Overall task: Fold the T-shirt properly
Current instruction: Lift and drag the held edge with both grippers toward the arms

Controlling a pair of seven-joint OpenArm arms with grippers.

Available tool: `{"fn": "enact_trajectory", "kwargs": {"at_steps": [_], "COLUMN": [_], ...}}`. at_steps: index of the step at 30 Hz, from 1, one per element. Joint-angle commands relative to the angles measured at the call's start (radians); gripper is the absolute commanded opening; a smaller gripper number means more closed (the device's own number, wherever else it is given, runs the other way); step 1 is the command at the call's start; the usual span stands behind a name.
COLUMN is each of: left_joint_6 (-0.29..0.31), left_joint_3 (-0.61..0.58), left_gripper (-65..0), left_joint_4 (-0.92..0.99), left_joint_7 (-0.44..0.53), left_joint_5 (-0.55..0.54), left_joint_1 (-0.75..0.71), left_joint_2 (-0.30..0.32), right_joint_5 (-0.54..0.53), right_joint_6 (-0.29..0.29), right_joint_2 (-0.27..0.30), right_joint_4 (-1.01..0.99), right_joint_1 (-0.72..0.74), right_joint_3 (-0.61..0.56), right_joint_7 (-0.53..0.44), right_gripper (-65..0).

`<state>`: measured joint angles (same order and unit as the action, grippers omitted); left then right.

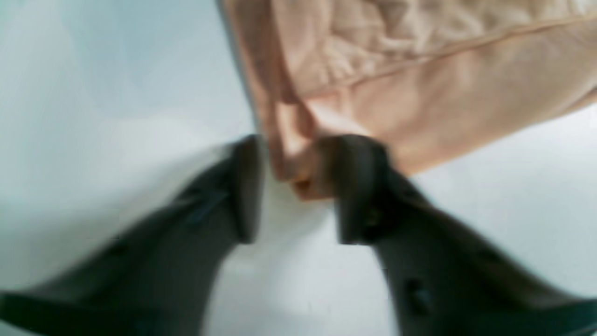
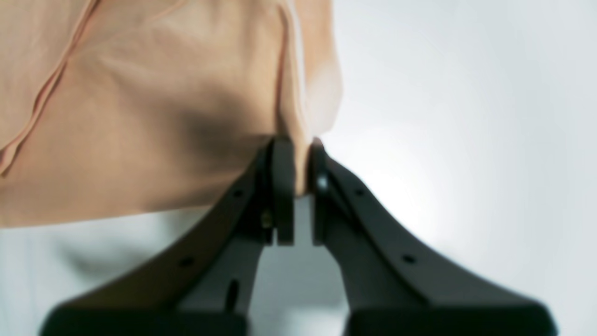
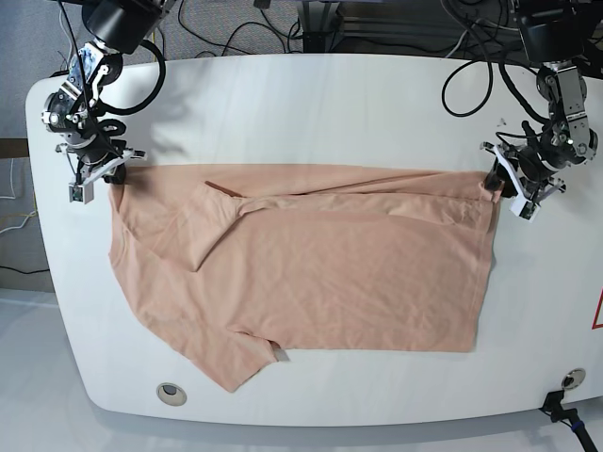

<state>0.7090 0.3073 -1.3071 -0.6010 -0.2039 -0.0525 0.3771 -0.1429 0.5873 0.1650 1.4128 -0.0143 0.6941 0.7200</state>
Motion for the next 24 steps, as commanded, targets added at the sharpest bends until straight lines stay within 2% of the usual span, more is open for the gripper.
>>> {"fn": "enact_trajectory", "kwargs": {"at_steps": [1, 3, 12, 15, 18, 24], "left_joint_6": [-0.011, -0.011, -0.011, -0.011, -0.011, -0.011], "left_joint_3": [0.005, 0.005, 0.005, 0.006, 0.006, 0.006], "left_gripper": [-57.0, -59.3, -59.8, -65.0, -65.0, -65.0], "left_joint_4": [-0.007, -0.007, -0.007, -0.009, -0.009, -0.064], "left_joint_7": [-0.037, -0.037, -0.038, -0.040, -0.038, -0.037], "left_joint_5": [0.039, 0.039, 0.039, 0.039, 0.039, 0.037], "left_joint_1": [-0.004, -0.020, -0.040, -0.057, -0.097, -0.197], "left_joint_2": [0.018, 0.018, 0.018, 0.018, 0.020, 0.020], "right_joint_5": [0.001, 0.001, -0.001, -0.001, -0.001, -0.001], "right_joint_6": [0.001, 0.001, 0.001, 0.001, 0.001, 0.001], "right_joint_2": [0.008, 0.000, -0.002, -0.002, -0.003, -0.045], "right_joint_4": [0.010, 0.015, 0.015, 0.016, 0.023, 0.102], "right_joint_1": [0.006, -0.013, -0.023, -0.042, -0.066, -0.141], "right_joint_3": [-0.017, -0.035, -0.035, -0.035, -0.035, -0.034], "right_joint_7": [0.010, 0.010, 0.010, 0.010, 0.010, 0.046], "right_gripper": [-65.0, -65.0, -65.0, -65.0, -65.0, -65.0]}}
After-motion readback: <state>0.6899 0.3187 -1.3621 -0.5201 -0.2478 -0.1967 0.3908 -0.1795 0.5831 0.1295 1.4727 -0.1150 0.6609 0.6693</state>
